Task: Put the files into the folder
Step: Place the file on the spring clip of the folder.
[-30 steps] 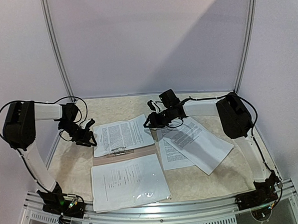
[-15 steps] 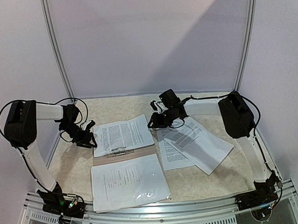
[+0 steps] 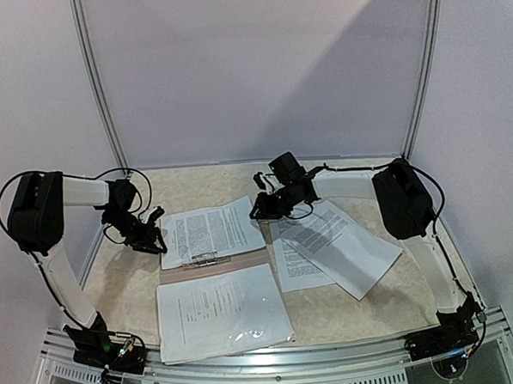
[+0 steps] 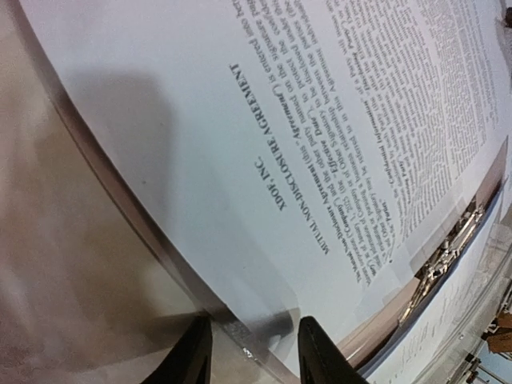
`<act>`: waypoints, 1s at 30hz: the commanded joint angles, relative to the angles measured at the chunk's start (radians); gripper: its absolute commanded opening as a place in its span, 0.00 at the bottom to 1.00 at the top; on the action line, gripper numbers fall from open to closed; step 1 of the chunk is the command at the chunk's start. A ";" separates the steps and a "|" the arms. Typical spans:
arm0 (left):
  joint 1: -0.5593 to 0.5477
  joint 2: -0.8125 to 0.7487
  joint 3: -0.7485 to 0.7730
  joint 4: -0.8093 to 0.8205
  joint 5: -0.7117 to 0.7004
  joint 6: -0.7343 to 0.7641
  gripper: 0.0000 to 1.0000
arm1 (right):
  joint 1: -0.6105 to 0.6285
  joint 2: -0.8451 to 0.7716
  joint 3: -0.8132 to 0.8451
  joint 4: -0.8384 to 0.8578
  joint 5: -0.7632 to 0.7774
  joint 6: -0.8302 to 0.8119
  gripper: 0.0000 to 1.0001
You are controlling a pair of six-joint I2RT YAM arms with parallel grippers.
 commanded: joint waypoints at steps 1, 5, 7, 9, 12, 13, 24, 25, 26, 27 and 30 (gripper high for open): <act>0.004 0.038 -0.007 0.008 -0.002 0.000 0.38 | 0.014 0.041 0.019 -0.023 -0.001 -0.002 0.20; 0.004 0.038 -0.006 0.008 -0.002 0.000 0.36 | 0.018 0.047 0.019 -0.017 0.003 0.002 0.20; 0.004 0.038 -0.006 0.007 -0.002 0.000 0.35 | 0.019 0.049 0.019 -0.017 0.004 0.003 0.20; 0.004 0.038 -0.006 0.008 -0.002 0.000 0.35 | 0.022 0.051 0.019 -0.015 -0.001 0.002 0.20; 0.004 0.038 -0.007 0.010 -0.002 0.000 0.34 | 0.030 0.050 0.024 -0.012 -0.008 -0.001 0.20; 0.004 0.038 -0.007 0.010 -0.002 0.001 0.34 | 0.029 0.049 0.025 -0.013 -0.007 -0.004 0.20; 0.002 0.042 -0.011 -0.005 0.024 0.009 0.19 | 0.015 0.040 0.055 -0.070 0.053 -0.040 0.20; 0.002 0.044 -0.011 -0.009 0.028 0.012 0.18 | 0.013 0.036 0.055 -0.070 0.057 -0.040 0.20; 0.002 0.045 -0.011 -0.013 0.034 0.014 0.17 | 0.012 0.034 0.053 -0.071 0.059 -0.041 0.20; 0.001 0.046 -0.011 -0.016 0.035 0.016 0.17 | 0.010 0.032 0.053 -0.072 0.059 -0.043 0.20; 0.001 0.048 -0.011 -0.019 0.037 0.016 0.16 | 0.009 0.030 0.053 -0.070 0.046 -0.043 0.20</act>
